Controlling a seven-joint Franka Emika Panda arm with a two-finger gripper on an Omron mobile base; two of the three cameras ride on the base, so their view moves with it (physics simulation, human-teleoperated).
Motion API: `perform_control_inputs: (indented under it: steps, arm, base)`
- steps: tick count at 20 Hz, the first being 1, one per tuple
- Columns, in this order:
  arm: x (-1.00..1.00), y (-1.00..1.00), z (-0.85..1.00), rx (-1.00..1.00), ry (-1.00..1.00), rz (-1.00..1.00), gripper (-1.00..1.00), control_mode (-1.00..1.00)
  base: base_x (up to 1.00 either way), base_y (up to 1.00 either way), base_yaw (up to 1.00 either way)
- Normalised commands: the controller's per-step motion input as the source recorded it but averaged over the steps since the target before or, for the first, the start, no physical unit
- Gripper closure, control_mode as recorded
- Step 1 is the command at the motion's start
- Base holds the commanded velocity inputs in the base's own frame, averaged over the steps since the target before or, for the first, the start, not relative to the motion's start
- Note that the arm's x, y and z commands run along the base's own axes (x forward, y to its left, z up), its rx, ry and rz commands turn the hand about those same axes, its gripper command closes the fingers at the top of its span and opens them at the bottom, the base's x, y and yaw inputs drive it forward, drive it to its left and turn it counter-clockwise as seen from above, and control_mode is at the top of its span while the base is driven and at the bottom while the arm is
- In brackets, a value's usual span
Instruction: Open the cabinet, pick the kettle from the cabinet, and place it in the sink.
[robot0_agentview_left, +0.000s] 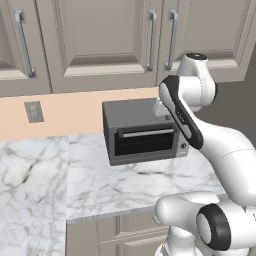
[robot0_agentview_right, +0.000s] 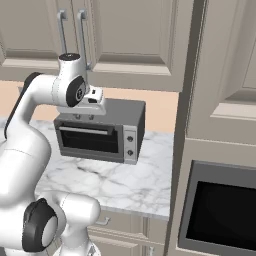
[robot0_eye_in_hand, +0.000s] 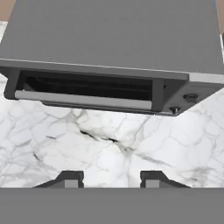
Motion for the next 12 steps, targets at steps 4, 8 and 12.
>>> perform_control_inputs:
  steps: [4,8,12]
  arm:
    - [-0.09,0.00,0.00,0.01,-0.03,0.00,-1.00,-1.00]
    - [-0.30,0.01,0.02,0.00,-0.31,0.00,-1.00,-1.00]
    - [-0.19,0.08,0.20,0.00,-0.34,0.00,-1.00,-1.00]
  base:
    - [0.00,0.00,0.00]
    - [0.00,0.00,0.00]
    - [0.00,0.00,0.00]
